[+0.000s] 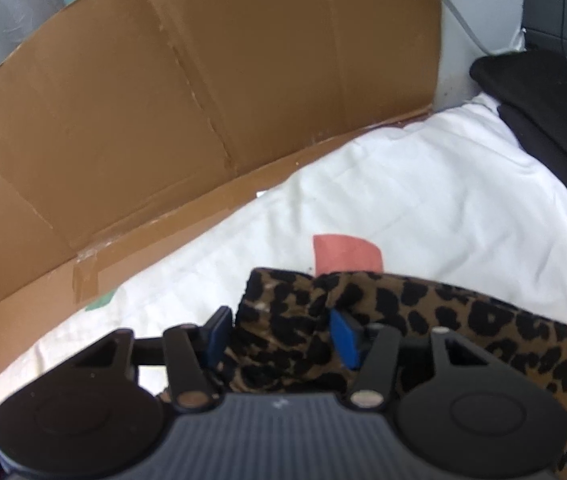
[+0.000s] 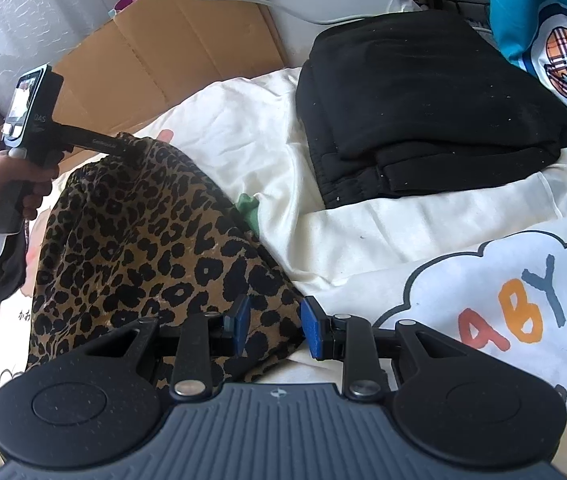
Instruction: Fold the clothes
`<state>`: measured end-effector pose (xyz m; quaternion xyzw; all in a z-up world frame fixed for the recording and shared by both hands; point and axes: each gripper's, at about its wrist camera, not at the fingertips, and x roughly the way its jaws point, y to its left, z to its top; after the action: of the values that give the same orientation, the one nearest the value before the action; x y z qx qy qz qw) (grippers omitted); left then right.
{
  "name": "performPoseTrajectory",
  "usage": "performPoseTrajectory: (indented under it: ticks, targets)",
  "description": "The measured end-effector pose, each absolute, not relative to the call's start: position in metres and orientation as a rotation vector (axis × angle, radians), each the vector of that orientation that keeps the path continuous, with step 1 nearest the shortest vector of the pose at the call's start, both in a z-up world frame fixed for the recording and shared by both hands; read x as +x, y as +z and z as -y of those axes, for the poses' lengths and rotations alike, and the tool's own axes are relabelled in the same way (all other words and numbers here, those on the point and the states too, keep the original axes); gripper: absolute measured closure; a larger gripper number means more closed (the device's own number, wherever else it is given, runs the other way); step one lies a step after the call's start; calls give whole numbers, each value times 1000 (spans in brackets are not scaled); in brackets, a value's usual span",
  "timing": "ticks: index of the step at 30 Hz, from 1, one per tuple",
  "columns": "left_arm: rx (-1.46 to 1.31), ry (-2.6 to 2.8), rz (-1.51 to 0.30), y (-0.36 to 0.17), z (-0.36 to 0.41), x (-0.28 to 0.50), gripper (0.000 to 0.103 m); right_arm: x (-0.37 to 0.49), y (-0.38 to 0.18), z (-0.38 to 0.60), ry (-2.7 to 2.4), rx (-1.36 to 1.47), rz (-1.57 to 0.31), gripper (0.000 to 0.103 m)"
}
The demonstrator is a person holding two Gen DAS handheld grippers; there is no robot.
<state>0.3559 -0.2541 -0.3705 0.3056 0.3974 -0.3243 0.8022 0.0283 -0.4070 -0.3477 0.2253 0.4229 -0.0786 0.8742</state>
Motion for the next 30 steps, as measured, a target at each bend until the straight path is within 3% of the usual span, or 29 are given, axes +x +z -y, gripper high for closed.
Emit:
performPoseTrajectory:
  ticks: [9, 19, 26, 28, 30]
  targets:
    - [666, -667, -844, -371, 254, 361, 51, 30, -354, 413, -171, 490, -891, 79]
    - [666, -654, -836, -376, 256, 367, 50, 31, -366, 424, -189, 490, -906, 100]
    - [684, -672, -839, -365, 252, 363, 47, 25, -349, 425, -173, 510, -842, 95]
    - [685, -689, -830, -359, 245, 360, 46, 31, -350, 420, -148, 506, -852, 72]
    - [681, -685, -816, -350, 236, 357, 46, 39, -355, 412, -138, 469, -884, 70]
